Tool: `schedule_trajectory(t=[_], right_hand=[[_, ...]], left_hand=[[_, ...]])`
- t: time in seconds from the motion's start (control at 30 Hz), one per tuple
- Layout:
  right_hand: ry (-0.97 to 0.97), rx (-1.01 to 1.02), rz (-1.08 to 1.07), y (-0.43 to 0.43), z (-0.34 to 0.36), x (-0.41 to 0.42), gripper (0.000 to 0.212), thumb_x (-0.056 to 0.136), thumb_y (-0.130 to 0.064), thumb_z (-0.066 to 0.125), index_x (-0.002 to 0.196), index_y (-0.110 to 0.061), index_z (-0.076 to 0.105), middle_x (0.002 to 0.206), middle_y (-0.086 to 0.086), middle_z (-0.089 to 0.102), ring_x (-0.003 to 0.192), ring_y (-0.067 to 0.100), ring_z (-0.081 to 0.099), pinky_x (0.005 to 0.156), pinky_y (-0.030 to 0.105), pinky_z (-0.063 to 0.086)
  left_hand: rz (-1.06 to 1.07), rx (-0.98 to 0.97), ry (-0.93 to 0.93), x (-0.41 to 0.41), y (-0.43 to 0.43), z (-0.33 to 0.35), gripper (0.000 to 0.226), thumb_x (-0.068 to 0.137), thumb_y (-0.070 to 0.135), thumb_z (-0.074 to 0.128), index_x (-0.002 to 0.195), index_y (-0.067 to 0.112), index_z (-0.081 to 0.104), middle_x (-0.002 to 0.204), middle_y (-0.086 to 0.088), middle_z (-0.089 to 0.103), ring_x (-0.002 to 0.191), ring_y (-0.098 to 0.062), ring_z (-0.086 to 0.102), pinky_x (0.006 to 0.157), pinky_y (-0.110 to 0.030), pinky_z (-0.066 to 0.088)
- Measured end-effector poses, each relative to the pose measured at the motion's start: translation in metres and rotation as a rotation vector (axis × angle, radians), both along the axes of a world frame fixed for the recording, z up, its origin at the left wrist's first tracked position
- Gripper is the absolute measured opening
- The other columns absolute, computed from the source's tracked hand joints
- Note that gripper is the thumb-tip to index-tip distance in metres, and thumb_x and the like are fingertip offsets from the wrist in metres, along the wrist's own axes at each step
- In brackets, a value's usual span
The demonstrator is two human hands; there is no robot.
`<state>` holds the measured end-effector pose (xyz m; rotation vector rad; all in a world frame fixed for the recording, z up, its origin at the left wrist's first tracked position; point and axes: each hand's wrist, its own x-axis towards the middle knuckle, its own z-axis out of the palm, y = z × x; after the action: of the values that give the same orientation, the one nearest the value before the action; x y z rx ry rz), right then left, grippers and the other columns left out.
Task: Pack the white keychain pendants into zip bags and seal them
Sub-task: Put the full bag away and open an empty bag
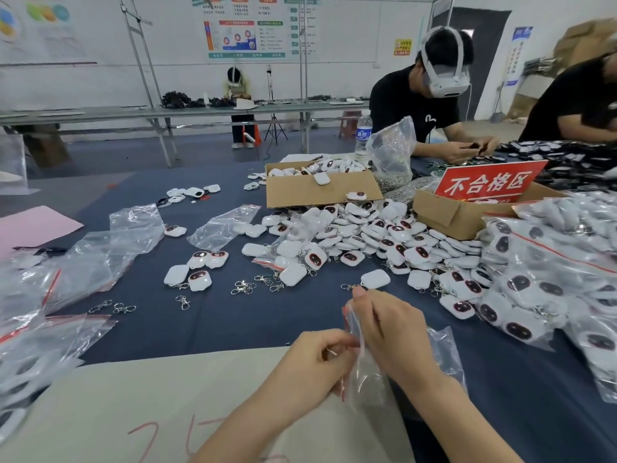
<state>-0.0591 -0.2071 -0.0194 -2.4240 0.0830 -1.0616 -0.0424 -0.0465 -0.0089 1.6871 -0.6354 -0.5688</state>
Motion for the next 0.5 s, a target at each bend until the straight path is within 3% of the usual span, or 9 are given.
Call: schedule_trajectory(t=[0.1,0.13,0.2,0.3,0.33,0.4,0.5], right_hand=[[-0.057,-0.056,0.031,-0.002,0.003,-0.002,0.041,0.104,-0.037,0.036,0.064,-0.032,0.045,0.060,-0.028,0.048,0.063,-0.007,0.047,0.058,0.012,0.036],[-0.065,-0.081,0.019,-0.003,0.004,-0.002,0.042,0.104,-0.036,0.036,0.064,-0.031,0.047,0.058,-0.024,0.045,0.062,-0.003,0.045,0.055,0.015,0.032],[-0.108,-0.146,-0.033,-0.004,0.005,-0.001,0.041,0.103,-0.033,0.039,0.063,-0.029,0.045,0.055,-0.019,0.039,0.059,0.006,0.041,0.051,0.019,0.025],[-0.166,-0.287,-0.134,-0.007,0.003,0.001,0.039,0.098,-0.028,0.045,0.059,-0.026,0.044,0.050,-0.010,0.045,0.046,0.013,0.042,0.045,0.025,0.024],[-0.184,-0.319,-0.160,-0.008,0.002,0.001,0.039,0.097,-0.027,0.046,0.058,-0.025,0.046,0.048,-0.008,0.045,0.044,0.015,0.042,0.044,0.024,0.022],[-0.212,-0.336,-0.189,-0.009,0.003,0.001,0.039,0.097,-0.024,0.048,0.058,-0.023,0.047,0.047,-0.007,0.043,0.042,0.016,0.039,0.046,0.024,0.020],[-0.223,-0.300,-0.202,-0.009,0.008,0.001,0.041,0.100,-0.025,0.046,0.061,-0.026,0.035,0.048,-0.007,0.037,0.046,0.014,0.029,0.046,0.026,0.019]], left_hand=[[0.075,0.023,0.032,0.001,0.001,0.000,0.031,0.081,0.061,0.070,0.094,0.033,0.075,0.061,0.003,0.060,0.051,-0.016,0.055,0.056,-0.025,0.045],[0.092,0.011,0.049,0.000,0.000,0.000,0.029,0.083,0.058,0.070,0.098,0.034,0.074,0.064,0.003,0.060,0.053,-0.018,0.056,0.057,-0.027,0.047],[0.088,-0.041,0.094,-0.003,-0.001,0.002,0.011,0.096,0.031,0.063,0.097,0.029,0.075,0.074,0.002,0.063,0.058,-0.019,0.057,0.062,-0.029,0.049],[0.181,-0.051,0.088,-0.002,0.001,0.005,0.043,0.092,-0.006,0.052,0.084,0.028,0.077,0.102,0.004,0.068,0.079,-0.009,0.066,0.077,-0.021,0.047],[0.239,-0.036,0.026,-0.002,0.002,0.007,0.047,0.091,-0.007,0.054,0.082,0.032,0.078,0.111,0.007,0.065,0.087,-0.003,0.066,0.079,-0.014,0.046],[0.285,-0.039,-0.065,-0.005,0.002,0.012,0.041,0.091,-0.001,0.059,0.088,0.035,0.079,0.109,0.007,0.063,0.084,0.001,0.063,0.075,-0.009,0.046],[0.301,-0.087,0.041,-0.005,-0.001,0.013,0.034,0.097,-0.003,0.051,0.113,0.023,0.066,0.092,-0.001,0.071,0.070,-0.007,0.062,0.067,-0.020,0.053]])
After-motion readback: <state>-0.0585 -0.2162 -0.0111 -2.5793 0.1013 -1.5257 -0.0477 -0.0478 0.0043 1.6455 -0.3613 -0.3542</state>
